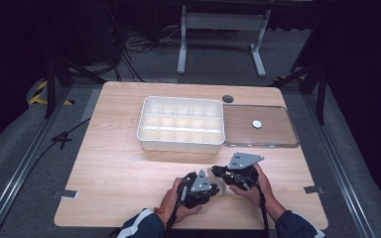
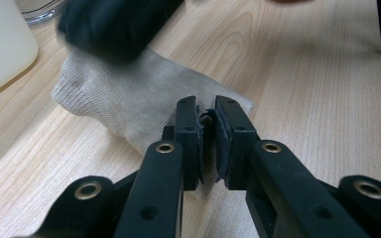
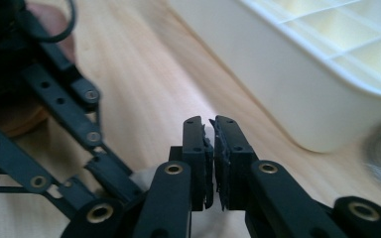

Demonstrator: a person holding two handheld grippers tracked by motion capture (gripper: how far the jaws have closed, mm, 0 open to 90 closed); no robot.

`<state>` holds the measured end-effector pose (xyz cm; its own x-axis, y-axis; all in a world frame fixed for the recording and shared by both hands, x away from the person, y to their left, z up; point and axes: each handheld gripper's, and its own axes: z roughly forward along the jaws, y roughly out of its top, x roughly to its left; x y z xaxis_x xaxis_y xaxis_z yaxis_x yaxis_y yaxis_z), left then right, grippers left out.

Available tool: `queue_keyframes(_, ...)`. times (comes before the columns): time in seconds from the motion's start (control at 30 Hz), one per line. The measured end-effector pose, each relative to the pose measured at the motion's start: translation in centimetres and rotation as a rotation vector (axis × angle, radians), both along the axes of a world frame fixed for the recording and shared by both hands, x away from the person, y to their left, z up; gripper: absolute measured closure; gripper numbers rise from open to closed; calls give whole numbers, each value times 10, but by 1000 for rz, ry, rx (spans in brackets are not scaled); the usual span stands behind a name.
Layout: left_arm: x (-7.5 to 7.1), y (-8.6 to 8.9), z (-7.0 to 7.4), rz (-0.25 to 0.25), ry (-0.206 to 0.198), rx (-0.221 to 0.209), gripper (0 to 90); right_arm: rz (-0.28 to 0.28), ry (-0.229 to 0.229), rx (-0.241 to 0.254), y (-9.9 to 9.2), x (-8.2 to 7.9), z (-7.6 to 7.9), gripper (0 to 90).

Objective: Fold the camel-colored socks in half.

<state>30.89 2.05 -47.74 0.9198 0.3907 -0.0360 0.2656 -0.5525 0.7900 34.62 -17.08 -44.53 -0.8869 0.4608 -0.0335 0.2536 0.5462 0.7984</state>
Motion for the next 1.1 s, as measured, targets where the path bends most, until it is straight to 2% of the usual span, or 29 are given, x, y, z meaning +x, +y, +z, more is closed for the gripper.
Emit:
queue_keyframes(0.1, 0, 0, -1, 3, -2, -15, 809, -7, 8, -60, 5, 3, -11, 845)
queue_keyframes(0.3, -5, 0, 0, 3, -32, 10, 818, -64, 32, -60, -6, 10, -18, 874)
queue_keyframes(0.53, -5, 2, 0, 0, -38, 9, 822, -68, 35, -58, -8, 9, -20, 875)
queue_keyframes(0.6, -4, 2, 1, 1, -23, 3, 823, -66, 30, -62, -9, 8, -20, 876)
queue_keyframes(0.73, -1, 5, 5, 3, -23, -12, 814, -68, 42, -46, -12, 9, -22, 877)
queue_keyframes(0.8, 1, 8, 10, 14, -29, -20, 805, -72, 33, -54, -11, 8, -21, 880)
queue_keyframes(0.87, 2, 12, 15, 28, -32, -37, 803, -77, 22, -65, -11, 7, -21, 881)
queue_keyframes(0.9, 3, 13, 18, 35, -38, -62, 803, -77, 22, -65, -11, 7, -22, 881)
queue_keyframes(0.93, 4, 14, 20, 34, -41, -63, 800, -80, 27, -62, -12, 7, -22, 881)
queue_keyframes(0.97, 3, 15, 23, 43, -42, -84, 796, -81, 30, -58, -12, 7, -22, 881)
queue_keyframes(1.1, 1, 9, 24, 4, -40, -99, 774, -88, 17, -64, -12, 5, -22, 881)
